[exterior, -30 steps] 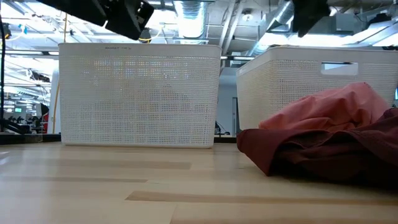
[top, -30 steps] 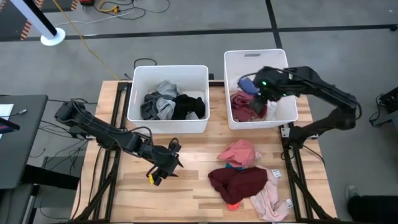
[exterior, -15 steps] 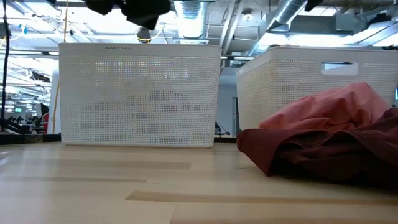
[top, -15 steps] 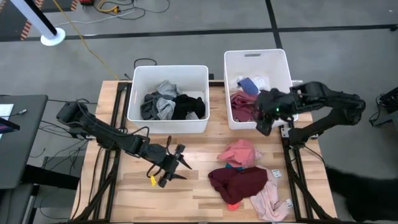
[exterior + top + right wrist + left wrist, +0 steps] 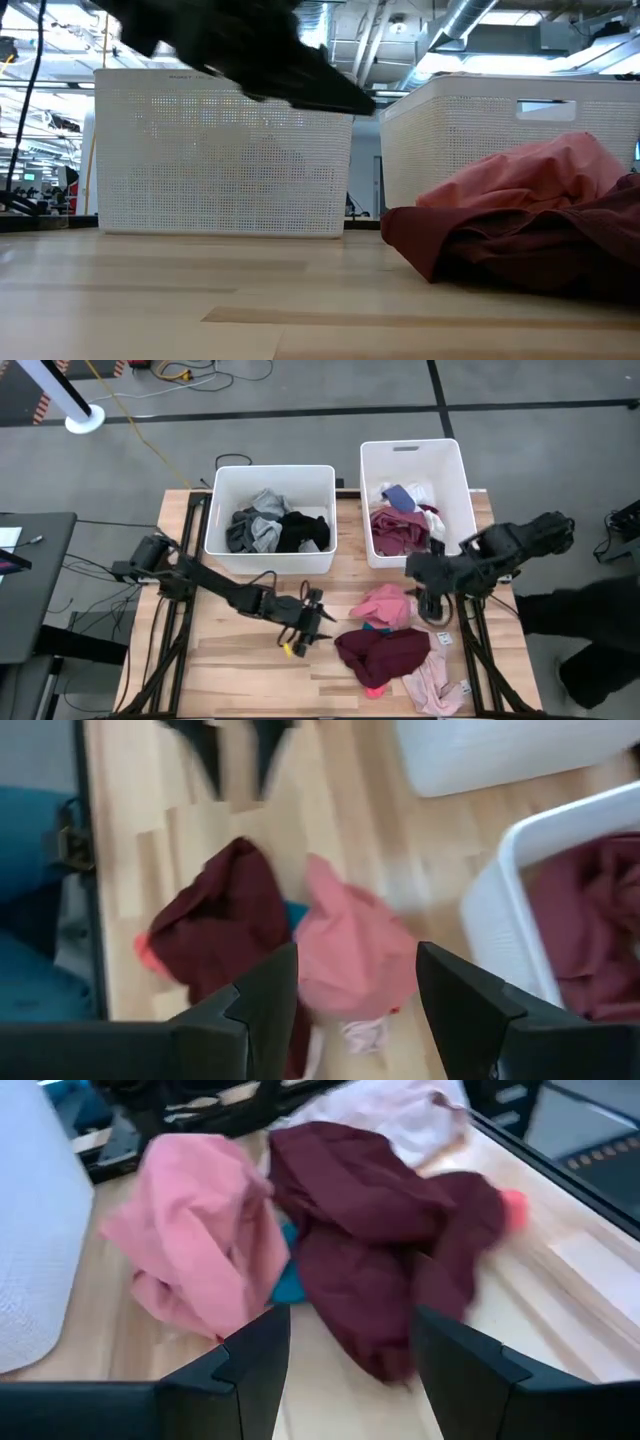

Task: Sort clothes
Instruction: Put the pink underwear into the right white laundry organizer

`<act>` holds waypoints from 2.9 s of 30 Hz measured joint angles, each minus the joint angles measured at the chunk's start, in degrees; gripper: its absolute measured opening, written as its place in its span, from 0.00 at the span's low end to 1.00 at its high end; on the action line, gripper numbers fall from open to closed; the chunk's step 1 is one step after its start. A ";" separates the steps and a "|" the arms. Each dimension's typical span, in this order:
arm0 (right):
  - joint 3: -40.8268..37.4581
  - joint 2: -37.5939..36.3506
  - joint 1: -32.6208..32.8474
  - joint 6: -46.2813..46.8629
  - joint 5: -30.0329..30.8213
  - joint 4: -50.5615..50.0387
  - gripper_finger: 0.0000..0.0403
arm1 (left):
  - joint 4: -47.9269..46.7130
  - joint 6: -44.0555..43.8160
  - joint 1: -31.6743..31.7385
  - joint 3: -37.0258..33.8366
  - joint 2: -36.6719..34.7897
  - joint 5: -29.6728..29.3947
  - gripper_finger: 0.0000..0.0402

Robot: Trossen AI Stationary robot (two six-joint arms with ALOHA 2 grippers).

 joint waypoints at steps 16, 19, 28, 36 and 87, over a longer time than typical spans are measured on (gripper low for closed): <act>0.00 9.52 18.93 11.86 3.51 -0.02 0.54 | 4.35 -1.11 4.09 14.66 18.20 -9.47 0.50; -0.02 11.90 20.64 13.99 4.14 -0.21 0.54 | 4.90 0.31 4.32 18.23 20.60 -11.35 0.50; -0.02 18.38 24.32 15.62 6.70 0.88 0.54 | 4.92 1.73 5.52 22.39 22.69 -8.50 0.50; 0.00 23.23 24.46 15.25 8.55 5.55 0.54 | 3.29 -1.08 8.29 22.33 22.84 -5.85 0.50; 0.00 27.90 23.58 35.14 29.26 1.51 0.54 | -23.30 18.93 4.05 22.26 -6.09 -1.42 0.00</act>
